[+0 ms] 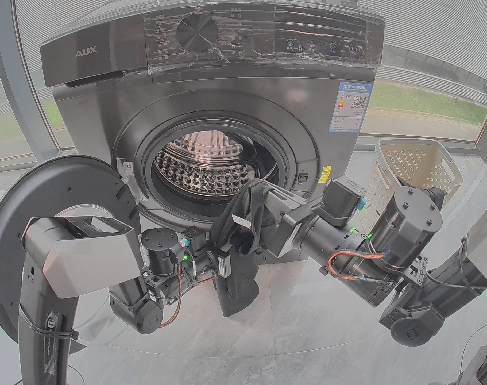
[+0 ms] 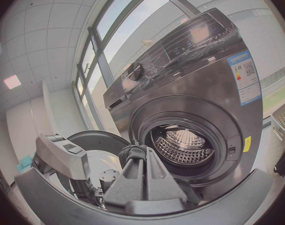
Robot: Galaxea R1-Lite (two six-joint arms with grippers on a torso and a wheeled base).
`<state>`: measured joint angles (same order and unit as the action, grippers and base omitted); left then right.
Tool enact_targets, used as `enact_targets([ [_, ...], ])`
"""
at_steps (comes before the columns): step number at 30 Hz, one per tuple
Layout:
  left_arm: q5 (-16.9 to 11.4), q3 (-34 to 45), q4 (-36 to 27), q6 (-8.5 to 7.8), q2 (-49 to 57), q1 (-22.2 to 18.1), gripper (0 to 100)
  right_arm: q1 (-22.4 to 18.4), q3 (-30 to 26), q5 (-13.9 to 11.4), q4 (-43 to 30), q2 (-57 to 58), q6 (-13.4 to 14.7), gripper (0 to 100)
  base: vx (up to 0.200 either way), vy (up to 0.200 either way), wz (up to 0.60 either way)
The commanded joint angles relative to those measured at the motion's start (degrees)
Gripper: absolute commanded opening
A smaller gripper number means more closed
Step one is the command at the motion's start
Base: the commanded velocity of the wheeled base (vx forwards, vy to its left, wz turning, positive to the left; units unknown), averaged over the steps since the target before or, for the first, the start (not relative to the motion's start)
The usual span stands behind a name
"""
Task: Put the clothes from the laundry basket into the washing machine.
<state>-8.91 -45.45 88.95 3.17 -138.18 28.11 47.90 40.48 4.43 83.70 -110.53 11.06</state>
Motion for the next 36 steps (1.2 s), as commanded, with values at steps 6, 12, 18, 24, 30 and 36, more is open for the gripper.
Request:
enact_targets([
  [6,-0.1,2.4,0.6,0.79,6.9,-1.2,0,-2.6,-7.7,1.0,0.1,-1.1,-2.7,0,0.0,0.0,0.0],
  [12,-0.1,3.9,0.5,0.79,11.2,-1.3,0,-3.0,-12.6,1.0,0.9,-3.7,-3.1,0,0.0,0.0,0.0],
  [18,-0.1,5.9,0.4,1.84,17.3,-1.2,0,-3.0,-13.5,0.9,2.7,-6.9,-3.1,0,0.0,0.0,0.0],
  [24,-0.2,8.9,0.4,3.6,23.0,-1.2,0,-3.1,-13.1,0.9,4.7,-9.5,-3.4,0,0.0,0.0,0.0],
  [30,-0.1,11.2,0.4,3.51,25.1,-1.2,0,-2.8,-11.6,0.8,4.6,-9.4,-3.4,100,0.0,0.0,0.0],
  [36,0.7,14.1,0.5,3.69,26.8,-1.2,0,-2.6,-12.5,1.0,4.6,-8.8,-3.3,100,0.0,0.0,0.0],
])
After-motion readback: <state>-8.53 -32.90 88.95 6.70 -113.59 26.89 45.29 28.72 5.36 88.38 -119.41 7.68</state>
